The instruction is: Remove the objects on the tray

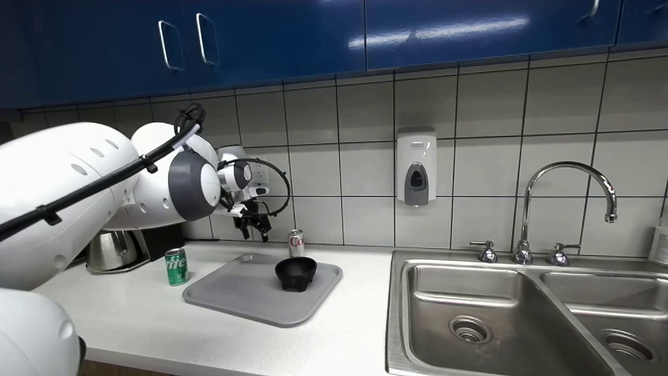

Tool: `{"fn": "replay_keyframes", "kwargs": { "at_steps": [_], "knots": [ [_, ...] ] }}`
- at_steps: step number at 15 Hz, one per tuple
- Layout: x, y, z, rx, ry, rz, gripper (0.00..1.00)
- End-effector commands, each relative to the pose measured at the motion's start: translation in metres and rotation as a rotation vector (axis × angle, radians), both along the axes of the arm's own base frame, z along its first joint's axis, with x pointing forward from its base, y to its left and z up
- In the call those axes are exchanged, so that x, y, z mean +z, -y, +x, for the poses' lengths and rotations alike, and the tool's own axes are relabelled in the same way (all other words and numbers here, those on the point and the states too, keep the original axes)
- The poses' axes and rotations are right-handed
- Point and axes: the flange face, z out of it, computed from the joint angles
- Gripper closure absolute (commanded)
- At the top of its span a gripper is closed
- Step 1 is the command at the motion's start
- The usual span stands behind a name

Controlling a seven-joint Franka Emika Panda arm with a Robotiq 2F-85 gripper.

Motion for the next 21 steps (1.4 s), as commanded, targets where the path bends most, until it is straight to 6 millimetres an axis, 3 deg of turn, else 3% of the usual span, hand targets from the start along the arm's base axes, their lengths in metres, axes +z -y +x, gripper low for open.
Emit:
{"fn": "replay_keyframes", "kwargs": {
  "at_steps": [1,10,21],
  "knots": [
    [0.015,-0.007,-0.012,0.03,-0.007,0.009,0.0],
    [0.017,-0.021,-0.054,0.057,-0.015,0.016,0.0],
    [0.022,-0.005,-0.134,0.084,-0.044,0.026,0.0]
  ]
}}
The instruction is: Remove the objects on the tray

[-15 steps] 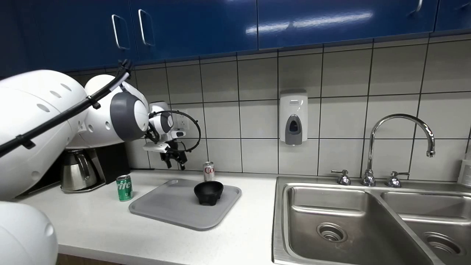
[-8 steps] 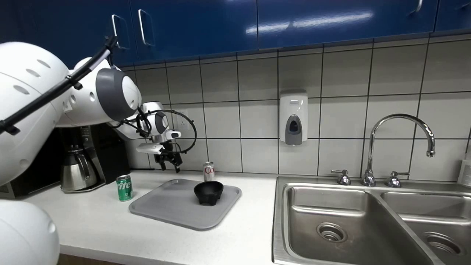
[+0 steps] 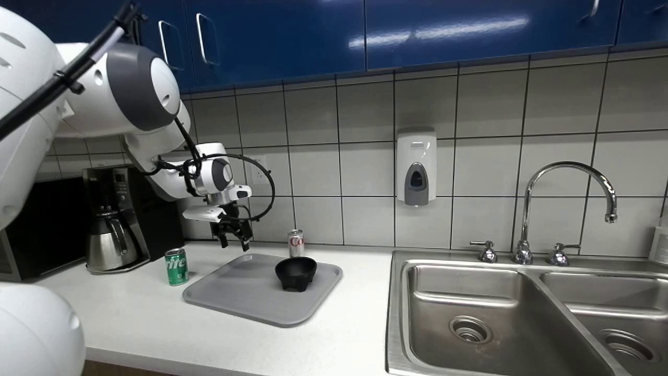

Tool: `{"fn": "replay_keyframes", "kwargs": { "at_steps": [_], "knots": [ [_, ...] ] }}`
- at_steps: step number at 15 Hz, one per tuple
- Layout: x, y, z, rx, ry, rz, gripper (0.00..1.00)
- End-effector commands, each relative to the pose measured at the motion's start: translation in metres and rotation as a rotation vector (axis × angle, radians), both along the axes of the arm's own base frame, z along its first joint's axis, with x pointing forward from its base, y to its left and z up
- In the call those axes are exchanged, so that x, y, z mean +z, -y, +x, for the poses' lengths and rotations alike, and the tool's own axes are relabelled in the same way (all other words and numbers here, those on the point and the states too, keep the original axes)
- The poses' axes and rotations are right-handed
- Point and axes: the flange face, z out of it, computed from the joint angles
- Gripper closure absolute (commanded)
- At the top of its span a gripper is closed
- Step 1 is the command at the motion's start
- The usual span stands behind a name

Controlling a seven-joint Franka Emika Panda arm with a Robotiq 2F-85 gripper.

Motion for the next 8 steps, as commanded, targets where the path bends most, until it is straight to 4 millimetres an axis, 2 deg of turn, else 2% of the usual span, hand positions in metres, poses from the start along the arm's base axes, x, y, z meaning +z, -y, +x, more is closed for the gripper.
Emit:
{"fn": "replay_keyframes", "kwargs": {
  "at_steps": [1,6,7,8],
  "knots": [
    [0.012,0.012,-0.045,0.02,-0.005,0.006,0.0],
    [0.014,0.025,-0.081,0.018,-0.014,0.009,0.0],
    [0.004,0.019,-0.059,0.004,-0.023,0.007,0.0],
    [0.004,0.02,-0.062,0.005,-0.026,0.007,0.0]
  ]
}}
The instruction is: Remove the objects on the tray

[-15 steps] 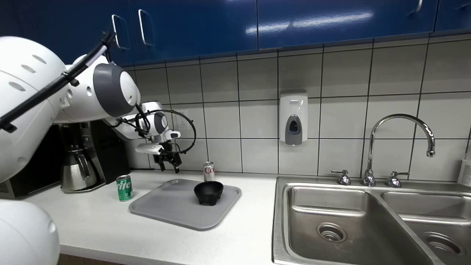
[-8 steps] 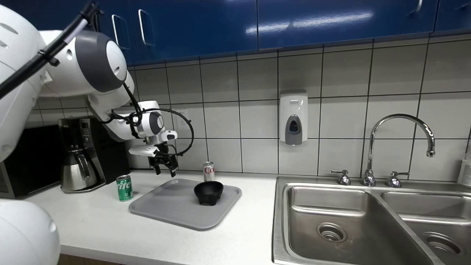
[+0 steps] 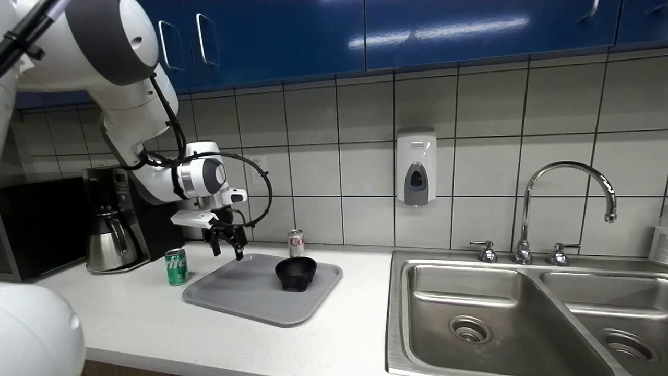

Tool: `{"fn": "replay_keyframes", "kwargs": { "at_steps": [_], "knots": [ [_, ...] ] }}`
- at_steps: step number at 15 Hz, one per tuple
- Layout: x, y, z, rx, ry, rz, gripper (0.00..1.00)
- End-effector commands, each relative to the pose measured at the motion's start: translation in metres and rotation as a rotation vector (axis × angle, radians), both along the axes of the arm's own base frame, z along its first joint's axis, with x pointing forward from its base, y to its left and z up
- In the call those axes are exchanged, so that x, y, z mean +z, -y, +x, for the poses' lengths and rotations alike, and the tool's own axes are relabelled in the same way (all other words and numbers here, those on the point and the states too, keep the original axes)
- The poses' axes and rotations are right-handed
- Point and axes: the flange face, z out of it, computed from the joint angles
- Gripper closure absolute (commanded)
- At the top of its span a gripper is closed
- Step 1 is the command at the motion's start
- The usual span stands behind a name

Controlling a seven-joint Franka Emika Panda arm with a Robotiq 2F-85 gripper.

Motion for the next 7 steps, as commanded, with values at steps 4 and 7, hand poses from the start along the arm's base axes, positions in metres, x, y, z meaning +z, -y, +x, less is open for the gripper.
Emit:
{"fn": "replay_keyframes", "kwargs": {
  "at_steps": [4,7],
  "knots": [
    [-0.0035,-0.0007,0.0011,0.001,-0.005,-0.002,0.0],
    [-0.0034,-0.0007,0.0012,0.0,-0.005,-0.001,0.0]
  ]
}}
